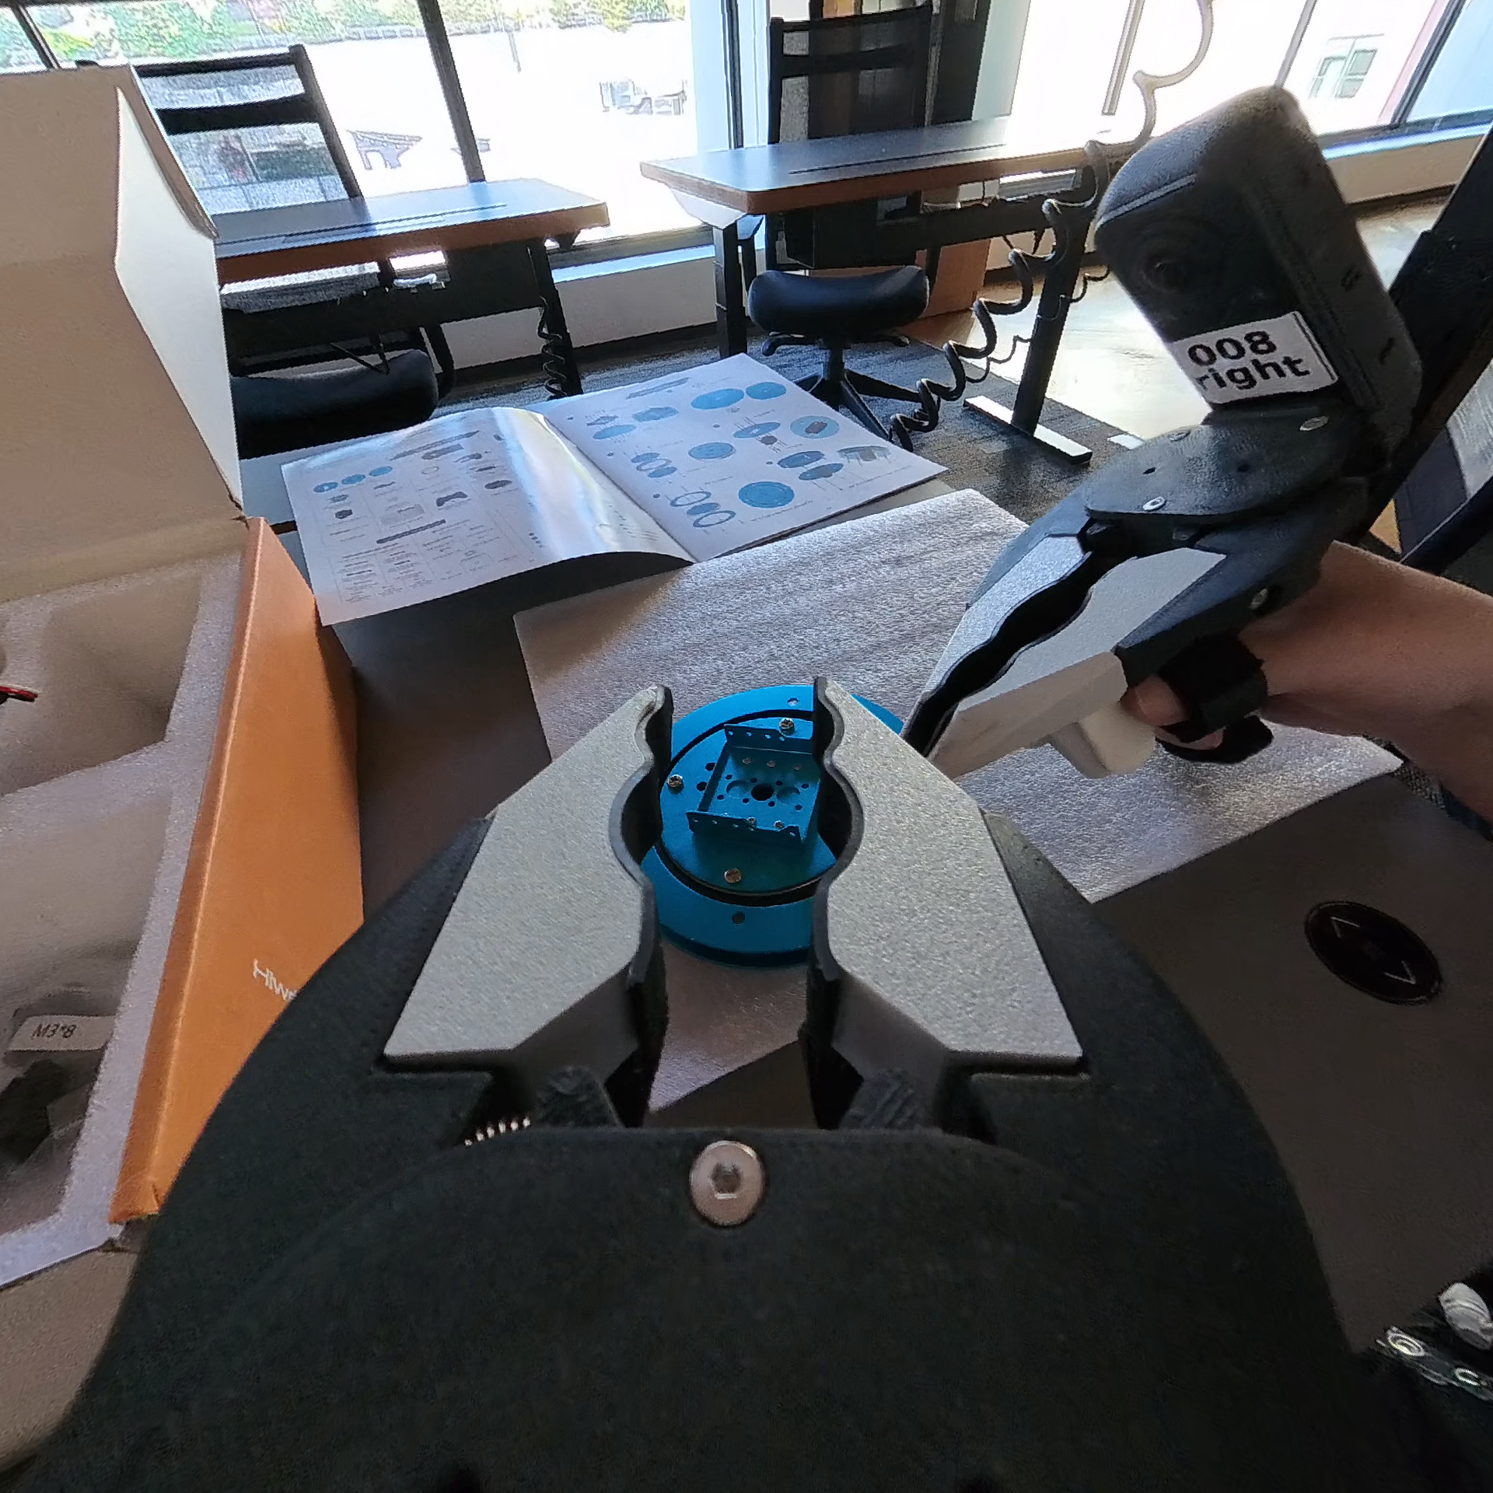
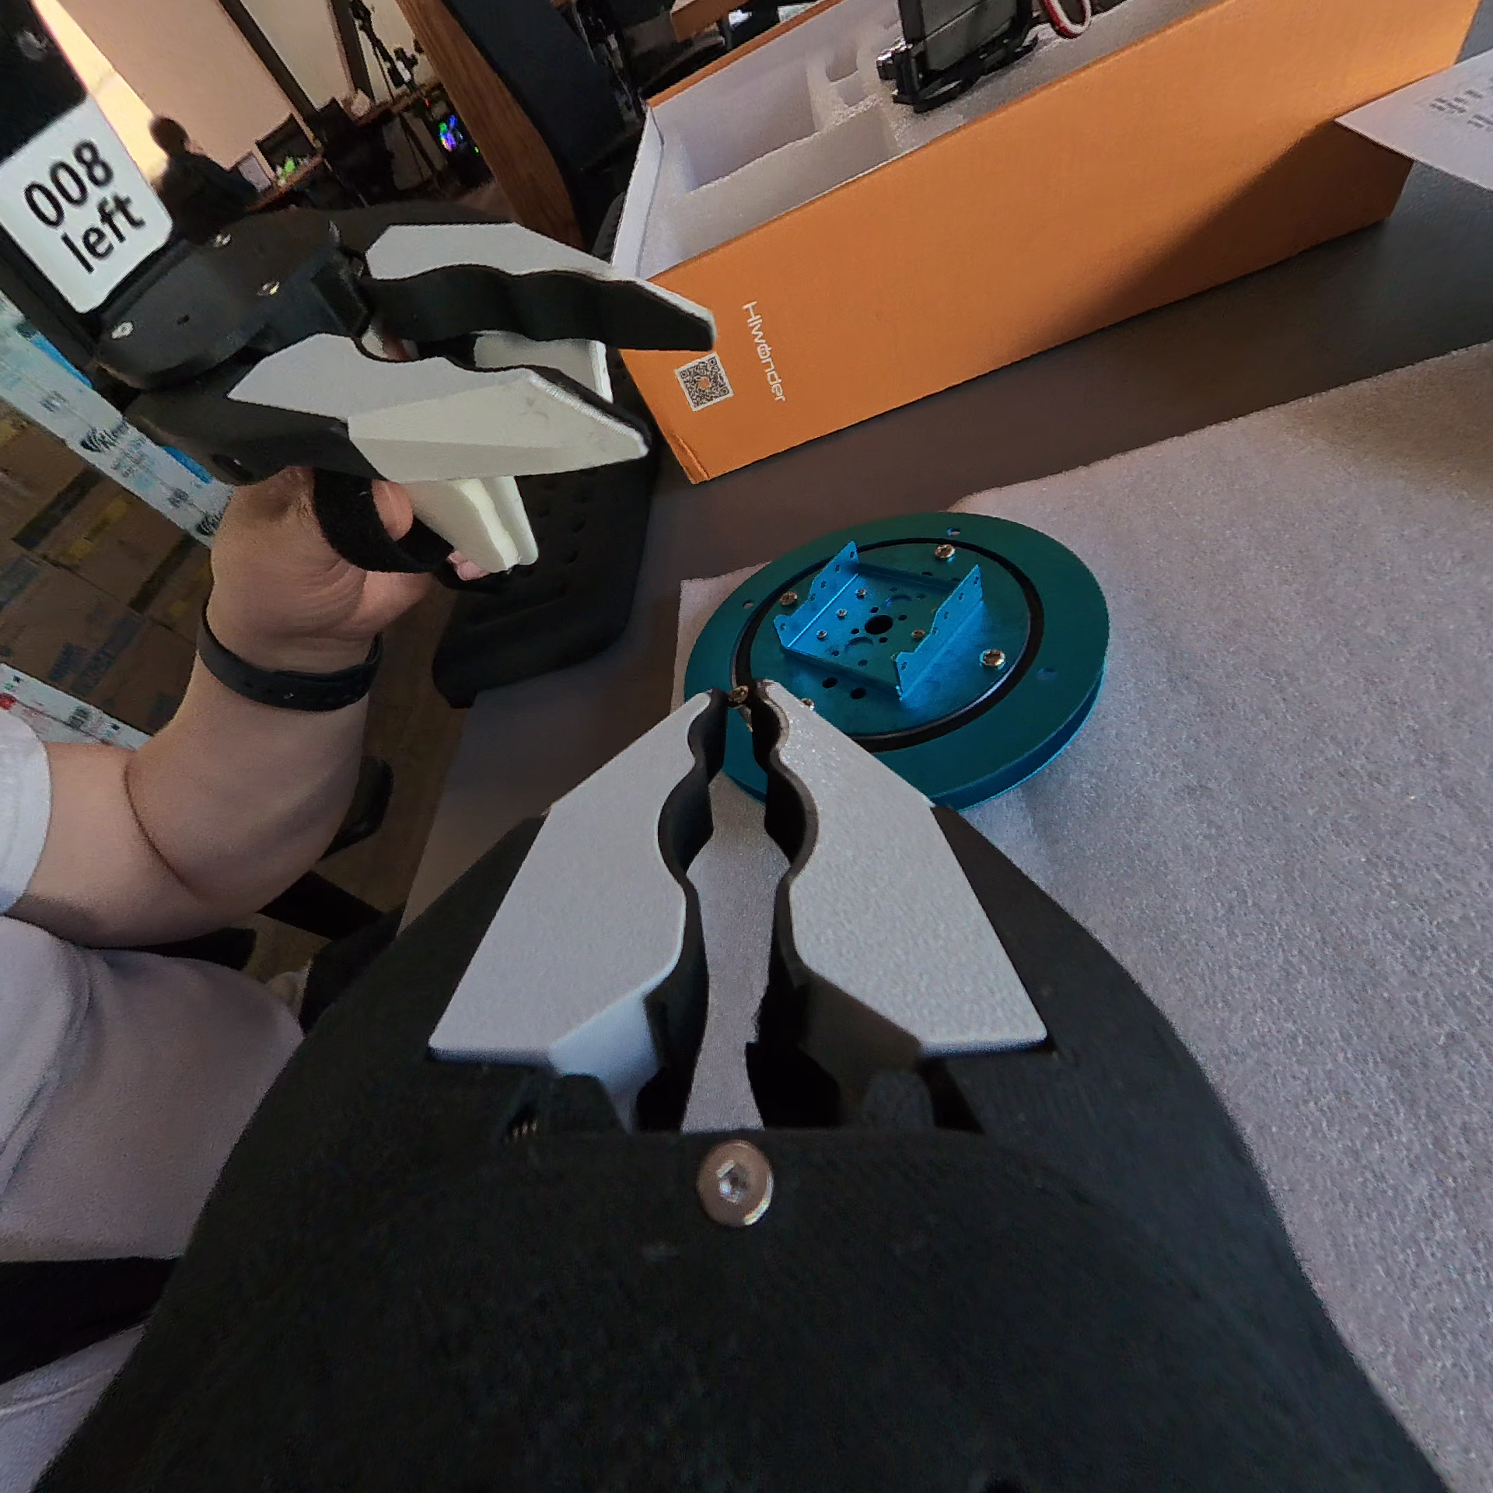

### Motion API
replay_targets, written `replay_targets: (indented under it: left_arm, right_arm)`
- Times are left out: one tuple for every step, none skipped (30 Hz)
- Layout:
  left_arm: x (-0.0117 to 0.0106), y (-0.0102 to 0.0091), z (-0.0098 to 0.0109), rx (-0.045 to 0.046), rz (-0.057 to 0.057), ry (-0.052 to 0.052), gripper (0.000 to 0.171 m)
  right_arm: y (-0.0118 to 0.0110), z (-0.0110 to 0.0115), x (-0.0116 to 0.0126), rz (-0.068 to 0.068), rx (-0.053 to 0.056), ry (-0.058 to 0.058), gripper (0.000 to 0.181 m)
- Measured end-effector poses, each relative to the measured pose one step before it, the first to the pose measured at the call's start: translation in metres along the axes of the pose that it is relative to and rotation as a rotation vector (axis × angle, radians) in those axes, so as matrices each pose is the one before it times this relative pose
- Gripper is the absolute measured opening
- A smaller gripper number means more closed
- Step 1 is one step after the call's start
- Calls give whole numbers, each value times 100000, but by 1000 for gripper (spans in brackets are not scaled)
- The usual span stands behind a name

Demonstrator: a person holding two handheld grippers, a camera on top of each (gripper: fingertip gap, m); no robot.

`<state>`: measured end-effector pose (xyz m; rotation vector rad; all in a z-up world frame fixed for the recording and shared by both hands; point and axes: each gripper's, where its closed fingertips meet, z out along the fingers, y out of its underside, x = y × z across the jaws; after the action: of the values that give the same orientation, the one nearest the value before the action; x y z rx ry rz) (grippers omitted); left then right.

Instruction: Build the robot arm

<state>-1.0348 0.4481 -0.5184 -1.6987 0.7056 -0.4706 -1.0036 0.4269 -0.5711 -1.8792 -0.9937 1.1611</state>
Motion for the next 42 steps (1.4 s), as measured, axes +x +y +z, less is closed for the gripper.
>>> replay_targets:
  left_arm:
    - [49,-17,-4,-45,102,58,33]
    - [46,-28,-1,-133,137,57,33]
    - [49,-22,14,-136,195,-3,33]
    - [66,-56,2,-19,267,-37,33]
    - [83,-62,4,22,273,-10,33]
    - [79,-47,10,-32,231,-12,33]
    - [79,-41,1,-60,201,21,33]
    - [76,-23,32,-94,122,50,33]
    - [91,-33,23,-85,87,97,33]
    - [87,-11,33,-111,124,120,33]
    - [84,17,39,-194,168,63,33]
    - [77,24,36,-244,194,25,33]
    - [80,54,30,-309,185,79,33]
    - [101,84,22,-457,193,229,33]
    - [103,112,1,-649,300,249,33]
    - [68,115,-18,-637,463,41,33]
    - [30,92,-51,-542,532,-130,33]
    - [13,58,-77,-364,478,-211,33]
    - [9,39,-83,-170,291,-176,33]
    - [11,30,-80,-68,72,-18,33]
    - [14,23,-64,-39,-26,46,33]
    - [-4,55,-45,-160,-38,49,33]
    - [6,109,-15,-427,-39,87,33]
    - [10,142,1,-570,-15,160,33]
    - [23,149,27,-622,3,149,33]
    - [13,137,15,-506,139,4,33]
    - [-5,109,8,-357,306,-134,33]
    - [-14,83,1,-285,256,-158,33]
    - [4,66,-8,-190,84,-11,33]
    - [14,51,-7,-143,-30,116,33]
    - [-2,46,-9,-87,-37,46,33]
    - [-33,32,-15,-30,-10,-102,33]
    - [-32,27,-20,-66,-15,-86,33]
    - [-17,21,-6,-52,-59,-7,33]
    - [-1,-2,-16,-8,-60,74,33]
    - [5,-8,-21,37,9,1,33]
    - [-25,-15,-23,101,82,-123,33]
    - [-22,-10,-31,79,85,-149,33]
    - [-22,4,-12,12,-6,-60,33]
    - [-16,11,-20,-13,-93,-6,33]
    - [-30,2,-20,71,-98,-56,33]
    - [-18,8,-22,104,-115,-35,33]
  right_arm:
    - [-41,-25,41,1717,612,-424,4]
    - [-50,-28,-27,1141,683,-810,4]
    - [16,-20,-5,826,328,-511,4]
    - [9,-20,32,460,300,-55,4]
    - [29,-9,-11,188,304,-150,4]
    - [64,24,-85,139,33,-455,4]
    - [30,25,-65,35,192,-413,4]
    - [23,3,-32,66,178,-233,4]
    - [-22,-25,31,173,334,66,4]
    - [-46,-46,55,146,372,180,4]
    - [-109,-28,-19,-475,737,-36,4]
    - [-88,-2,-3,-632,558,318,4]
    - [25,35,-9,-252,-365,247,4]
    - [20,53,-49,-225,-289,-32,4]
    - [40,55,-43,-85,-299,-155,4]
    - [7,52,-39,215,-175,-261,4]
    - [2,34,-21,423,-110,-248,4]
    - [-15,9,10,577,36,-88,4]
    - [-11,-11,23,730,140,53,4]
    - [-1,-24,0,832,78,-85,4]
    - [-2,-35,19,961,240,-6,4]
    - [-13,-34,53,1140,388,93,4]
    - [-18,-38,49,1510,332,-46,4]
    - [-26,-37,64,1929,269,-177,4]
    - [-18,-26,53,1897,268,-228,4]
    - [-7,-19,48,1233,134,-290,4]
    - [55,3,66,949,-306,-57,4]
    - [73,10,68,613,-463,94,4]
    - [-23,-28,54,845,257,222,4]
    - [-17,-33,35,866,55,47,4]
    - [14,-9,-10,683,-190,-106,4]
    - [2,5,-7,200,-114,-42,4]
    - [15,18,-2,-34,-141,32,4]
    - [3,22,1,512,-150,-48,4]
    - [9,14,-21,736,-325,-258,4]
    - [64,27,-19,603,-601,-271,4]
    - [51,62,-77,-7,-552,-544,4]
    - [42,53,-87,-656,-355,-346,4]
    - [28,23,8,-785,-363,399,4]
    - [38,1,45,-1129,-588,784,4]
    - [-13,-25,13,-1339,-407,712,4]
    - [-4,-27,33,-1715,-545,892,4]
